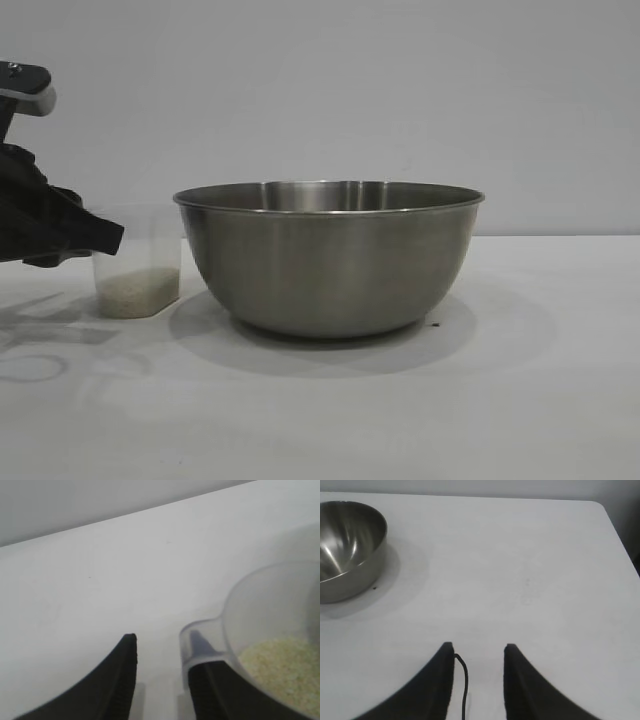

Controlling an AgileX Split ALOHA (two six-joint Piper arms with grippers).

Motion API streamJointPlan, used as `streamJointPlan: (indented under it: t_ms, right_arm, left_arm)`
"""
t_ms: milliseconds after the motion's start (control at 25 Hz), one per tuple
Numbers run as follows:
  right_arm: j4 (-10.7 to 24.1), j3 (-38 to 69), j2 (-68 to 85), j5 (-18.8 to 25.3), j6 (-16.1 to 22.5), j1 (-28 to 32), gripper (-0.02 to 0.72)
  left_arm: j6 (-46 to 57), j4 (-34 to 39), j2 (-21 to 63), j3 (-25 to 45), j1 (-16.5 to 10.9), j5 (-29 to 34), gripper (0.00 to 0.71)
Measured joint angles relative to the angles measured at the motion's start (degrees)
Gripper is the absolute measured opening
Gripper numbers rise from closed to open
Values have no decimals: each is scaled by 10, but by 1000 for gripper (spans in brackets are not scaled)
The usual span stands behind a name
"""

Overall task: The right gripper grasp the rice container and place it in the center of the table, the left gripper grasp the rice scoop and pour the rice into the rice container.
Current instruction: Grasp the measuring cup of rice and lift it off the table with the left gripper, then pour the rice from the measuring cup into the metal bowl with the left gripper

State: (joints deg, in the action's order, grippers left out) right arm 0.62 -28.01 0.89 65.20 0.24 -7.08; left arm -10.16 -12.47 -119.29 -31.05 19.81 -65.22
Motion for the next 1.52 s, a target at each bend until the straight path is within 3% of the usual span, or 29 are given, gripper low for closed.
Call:
streamJointPlan:
  t_ms: [360, 760, 1240, 1520]
  right_arm:
    - [0, 0, 0, 0, 0, 0, 232]
    - [0, 0, 0, 0, 1, 0, 232]
    - [0, 0, 0, 0, 1, 0, 232]
    - [0, 0, 0, 0, 1, 0, 232]
  left_arm:
    - [-33, 14, 5, 0, 0, 1, 0]
    - [-193, 1, 99, -12, 0, 5, 0]
    - [-354, 240, 136, -122, 0, 4, 0]
    - [-438, 355, 136, -144, 0, 4, 0]
